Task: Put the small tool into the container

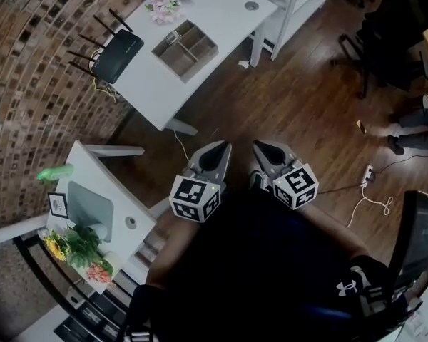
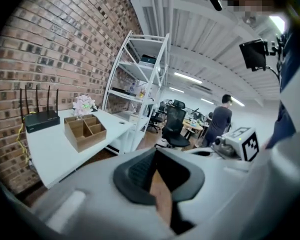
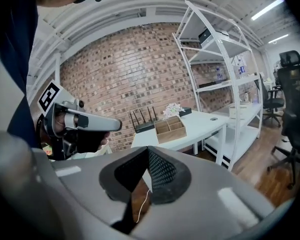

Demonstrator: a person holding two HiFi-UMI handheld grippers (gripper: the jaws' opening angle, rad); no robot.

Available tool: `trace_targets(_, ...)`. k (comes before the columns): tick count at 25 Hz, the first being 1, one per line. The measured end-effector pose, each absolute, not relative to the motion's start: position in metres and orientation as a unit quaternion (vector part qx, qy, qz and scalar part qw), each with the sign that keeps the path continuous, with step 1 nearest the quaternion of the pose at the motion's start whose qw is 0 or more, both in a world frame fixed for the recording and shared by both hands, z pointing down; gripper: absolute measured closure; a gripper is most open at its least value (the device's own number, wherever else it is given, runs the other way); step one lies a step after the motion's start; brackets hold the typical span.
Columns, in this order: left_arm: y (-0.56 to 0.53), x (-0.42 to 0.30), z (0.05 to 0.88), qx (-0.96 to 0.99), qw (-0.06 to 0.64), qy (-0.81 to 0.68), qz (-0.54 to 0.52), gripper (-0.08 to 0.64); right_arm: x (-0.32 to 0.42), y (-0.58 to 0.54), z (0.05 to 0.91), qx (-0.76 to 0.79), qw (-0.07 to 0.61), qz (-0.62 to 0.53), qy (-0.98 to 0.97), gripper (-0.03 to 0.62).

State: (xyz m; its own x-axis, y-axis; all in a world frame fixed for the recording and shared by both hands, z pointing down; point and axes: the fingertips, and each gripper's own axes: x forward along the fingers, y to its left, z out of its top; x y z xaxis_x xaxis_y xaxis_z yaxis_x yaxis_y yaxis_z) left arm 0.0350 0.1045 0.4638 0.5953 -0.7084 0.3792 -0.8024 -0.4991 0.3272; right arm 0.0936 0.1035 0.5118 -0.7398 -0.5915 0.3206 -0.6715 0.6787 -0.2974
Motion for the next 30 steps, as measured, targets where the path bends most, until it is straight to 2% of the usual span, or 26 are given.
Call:
trace_targets(3, 0.125, 0.058, 0.466, 0.859, 0.240, -0.438, 0.113, 0.557, 0.113, 0.118, 0.511, 0.337, 0.092, 0.208, -0.914, 0.589)
trace_targets(13, 0.130, 0.072, 0.458, 0.855, 0.222, -0.451, 0.129, 0.557, 0.131, 0.119, 0.495, 0.344, 0.063, 0.191, -0.917, 0.589)
trace_targets(30, 0.151, -0.031, 0.460, 0.825, 0.241, -0.505, 0.083, 0.557, 0.043, 0.130, 0.483, 0.292, 0.099, 0.154, -0.939, 0.589)
